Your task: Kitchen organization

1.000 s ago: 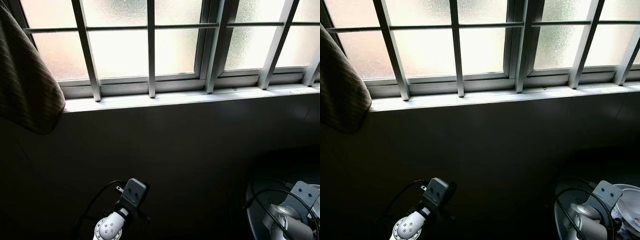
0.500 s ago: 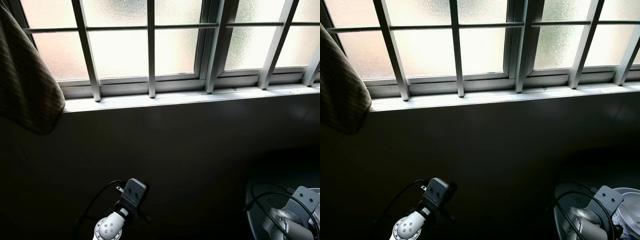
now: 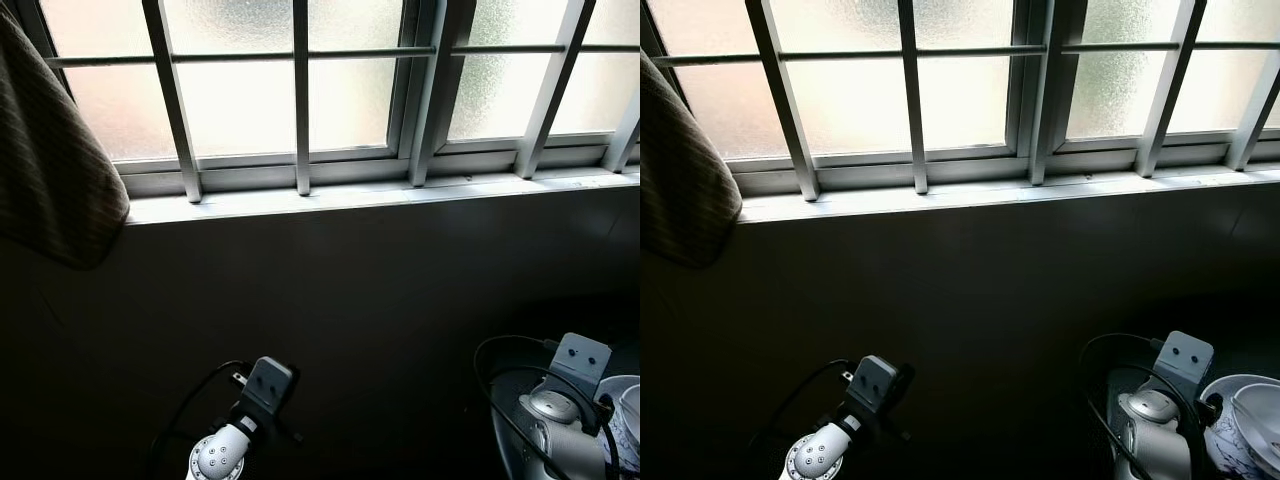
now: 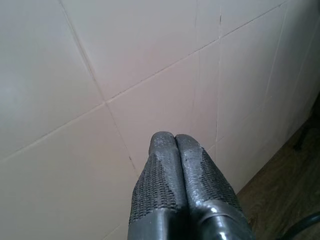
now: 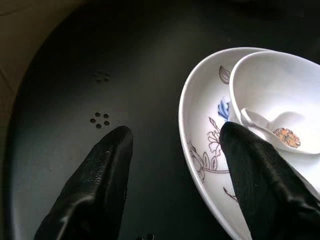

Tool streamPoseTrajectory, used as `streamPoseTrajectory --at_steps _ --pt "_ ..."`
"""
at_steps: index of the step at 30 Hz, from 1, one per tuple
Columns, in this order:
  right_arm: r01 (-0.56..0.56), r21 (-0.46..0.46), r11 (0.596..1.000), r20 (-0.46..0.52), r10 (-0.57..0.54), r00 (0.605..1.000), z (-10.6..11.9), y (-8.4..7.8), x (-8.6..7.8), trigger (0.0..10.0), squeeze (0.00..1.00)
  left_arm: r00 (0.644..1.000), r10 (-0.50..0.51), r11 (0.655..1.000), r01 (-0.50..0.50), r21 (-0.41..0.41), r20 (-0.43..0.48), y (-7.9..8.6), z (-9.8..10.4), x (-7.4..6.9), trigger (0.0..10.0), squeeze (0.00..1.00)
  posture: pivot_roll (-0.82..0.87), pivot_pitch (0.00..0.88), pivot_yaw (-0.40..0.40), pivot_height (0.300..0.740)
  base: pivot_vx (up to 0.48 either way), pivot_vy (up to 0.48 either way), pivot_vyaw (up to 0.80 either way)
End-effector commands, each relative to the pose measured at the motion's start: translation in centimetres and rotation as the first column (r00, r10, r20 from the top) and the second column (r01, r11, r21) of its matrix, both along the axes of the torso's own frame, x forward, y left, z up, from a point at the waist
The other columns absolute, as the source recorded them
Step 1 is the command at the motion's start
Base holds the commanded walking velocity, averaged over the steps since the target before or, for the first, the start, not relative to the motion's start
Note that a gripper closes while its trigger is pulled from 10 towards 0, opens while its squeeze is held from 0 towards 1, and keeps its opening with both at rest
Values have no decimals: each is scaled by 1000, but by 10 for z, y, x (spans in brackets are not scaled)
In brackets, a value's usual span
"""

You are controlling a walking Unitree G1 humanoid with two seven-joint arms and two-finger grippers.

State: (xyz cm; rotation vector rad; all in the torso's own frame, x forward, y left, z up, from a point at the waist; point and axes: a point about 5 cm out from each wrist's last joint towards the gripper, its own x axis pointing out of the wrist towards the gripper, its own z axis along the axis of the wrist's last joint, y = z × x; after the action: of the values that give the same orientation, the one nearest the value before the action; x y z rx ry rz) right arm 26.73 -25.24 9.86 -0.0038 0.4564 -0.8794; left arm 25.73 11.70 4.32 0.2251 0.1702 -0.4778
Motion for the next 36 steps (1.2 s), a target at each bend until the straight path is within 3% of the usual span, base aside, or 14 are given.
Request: streamPoseTrajectory --at_steps 1,5,7,8,12,13,15,16,17,18,19,22,26,36 --pt "-59 -16 998 39 60 997 6 7 4 10000 0 1000 -2 1000 2 -6 2 0 2 1 10000 0 20 0 -37 740 0 0 0" --pt "-253 -25 967 102 254 962 10 31 16 10000 0 1000 -3 1000 3 -8 2 0 2 1 10000 0 20 0 -37 740 0 0 0" --pt "-408 -67 911 114 413 904 12 48 22 10000 0 1000 -2 1000 2 -11 5 -1 2 1 10000 0 19 0 -37 740 0 0 0" --pt "-408 -67 911 114 413 904 12 48 22 10000 0 1000 -2 1000 2 -11 5 -1 2 1 10000 0 19 0 -37 740 0 0 0" --pt "-543 -125 830 121 556 822 13 61 25 10000 0 1000 0 1000 0 -18 13 0 3 1 10000 0 20 0 -38 740 0 0 0" --pt "-649 -239 722 78 681 728 12 73 24 10000 0 1000 2 1000 -1 -23 21 0 4 1 10000 0 21 0 -40 740 0 0 0" --pt "-649 -239 722 78 681 728 12 73 24 10000 0 1000 2 1000 -1 -23 21 0 4 1 10000 0 21 0 -40 740 0 0 0" --pt "-687 -288 667 42 726 686 10 77 22 10000 0 1000 2 1000 -2 -25 23 0 4 1 10000 0 22 0 -39 740 0 0 0" --pt "-750 -324 577 -12 790 613 1 85 16 10000 0 1000 3 1000 -2 -27 25 0 5 1 10000 0 24 0 -40 740 0 0 0" --pt "-750 -324 577 -12 790 613 1 85 16 10000 0 1000 3 1000 -2 -27 25 0 5 1 10000 0 24 0 -40 740 0 0 0" --pt "-794 -373 481 -76 837 542 -8 90 11 10000 0 1000 4 1000 -3 -28 26 1 5 1 10000 0 25 0 -39 740 0 0 0" --pt "-835 -443 328 -164 885 435 -15 99 3 10000 0 1000 5 1000 -4 -30 28 1 5 1 10000 0 26 0 -38 740 0 0 0" --pt "-847 -449 285 -176 901 397 -21 105 0 10000 0 1000 6 999 -5 -33 30 2 4 1 10000 0 24 0 -34 740 0 0 0" --pt "-837 -484 256 -181 907 381 -24 105 0 10000 0 999 13 999 -12 -45 38 3 5 1 10000 0 25 0 -31 740 0 0 0"
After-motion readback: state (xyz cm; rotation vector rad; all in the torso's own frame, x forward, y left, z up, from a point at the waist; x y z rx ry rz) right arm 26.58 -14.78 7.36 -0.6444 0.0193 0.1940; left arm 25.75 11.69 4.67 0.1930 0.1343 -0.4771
